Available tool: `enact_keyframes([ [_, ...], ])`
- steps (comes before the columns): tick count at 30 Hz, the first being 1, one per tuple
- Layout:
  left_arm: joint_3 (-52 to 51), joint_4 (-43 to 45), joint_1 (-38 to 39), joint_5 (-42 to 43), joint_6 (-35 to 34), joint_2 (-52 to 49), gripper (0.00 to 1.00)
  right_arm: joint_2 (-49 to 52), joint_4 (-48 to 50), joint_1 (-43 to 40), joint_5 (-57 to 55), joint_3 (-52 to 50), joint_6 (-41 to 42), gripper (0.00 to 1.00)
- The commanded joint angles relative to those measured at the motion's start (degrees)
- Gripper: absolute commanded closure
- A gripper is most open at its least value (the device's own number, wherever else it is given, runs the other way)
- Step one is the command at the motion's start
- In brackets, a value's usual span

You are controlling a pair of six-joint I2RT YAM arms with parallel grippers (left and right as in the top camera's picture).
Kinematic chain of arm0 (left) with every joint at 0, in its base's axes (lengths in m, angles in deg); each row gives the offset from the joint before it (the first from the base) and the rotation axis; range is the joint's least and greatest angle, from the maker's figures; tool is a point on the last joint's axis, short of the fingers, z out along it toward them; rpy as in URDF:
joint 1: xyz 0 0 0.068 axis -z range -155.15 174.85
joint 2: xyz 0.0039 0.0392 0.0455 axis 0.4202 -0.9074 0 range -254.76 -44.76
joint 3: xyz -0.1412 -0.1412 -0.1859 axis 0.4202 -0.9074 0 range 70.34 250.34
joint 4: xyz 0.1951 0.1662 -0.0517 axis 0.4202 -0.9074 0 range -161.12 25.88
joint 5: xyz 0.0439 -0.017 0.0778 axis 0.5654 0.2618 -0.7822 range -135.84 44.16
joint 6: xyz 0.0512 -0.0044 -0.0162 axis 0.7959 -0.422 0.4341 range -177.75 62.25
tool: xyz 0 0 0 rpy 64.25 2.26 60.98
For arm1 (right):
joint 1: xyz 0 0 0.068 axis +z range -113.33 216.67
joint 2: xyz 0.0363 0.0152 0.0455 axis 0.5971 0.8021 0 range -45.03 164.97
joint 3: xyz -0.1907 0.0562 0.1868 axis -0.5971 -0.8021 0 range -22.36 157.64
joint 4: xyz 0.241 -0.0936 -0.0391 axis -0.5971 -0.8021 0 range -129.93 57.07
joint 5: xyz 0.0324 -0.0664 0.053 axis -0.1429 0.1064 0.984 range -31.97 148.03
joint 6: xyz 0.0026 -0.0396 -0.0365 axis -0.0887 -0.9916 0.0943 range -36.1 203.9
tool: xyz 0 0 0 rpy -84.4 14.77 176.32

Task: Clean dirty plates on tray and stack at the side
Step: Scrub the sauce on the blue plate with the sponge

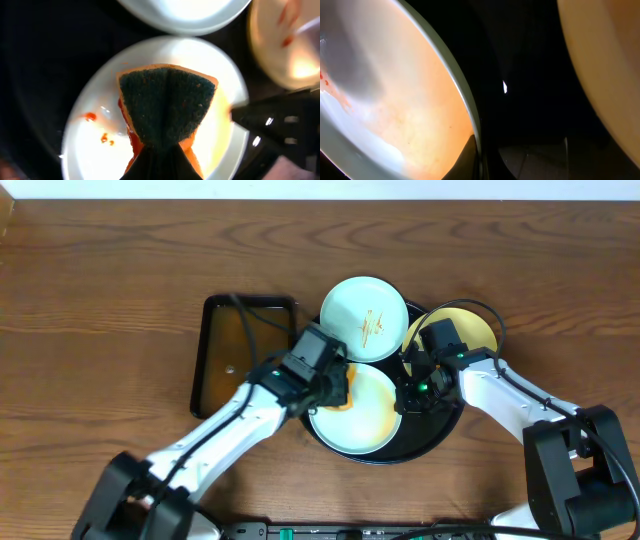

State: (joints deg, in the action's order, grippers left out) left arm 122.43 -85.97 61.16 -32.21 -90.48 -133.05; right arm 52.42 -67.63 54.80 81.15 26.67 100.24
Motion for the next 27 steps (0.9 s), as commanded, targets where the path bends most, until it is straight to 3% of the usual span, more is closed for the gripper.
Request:
enact_keyframes([
  [1, -0.24, 0.04, 0.31, 0.37, -0.96, -3.96, 0.93, 0.39, -0.44, 0.33, -1.88, -0.09, -0.09, 0.99],
  [7, -0.24, 0.09, 0.24, 0.07, -1.81, -9.05, 0.92, 0.39, -0.46, 0.33, -1.88, -0.09, -0.09, 0.99],
  [15, -0.22, -0.33, -2.14, -11.39, -3.19, -10.19, 0.92, 0.39, -0.92, 0.33, -1.88, -0.09, -0.11, 0.99],
  [27, 0.22, -1.40, -6.36, -11.15, -3.69, -4.55, 0.93, 0.39, -1.53, 0.33, -1.90, -0.09, -0.07, 0.99],
])
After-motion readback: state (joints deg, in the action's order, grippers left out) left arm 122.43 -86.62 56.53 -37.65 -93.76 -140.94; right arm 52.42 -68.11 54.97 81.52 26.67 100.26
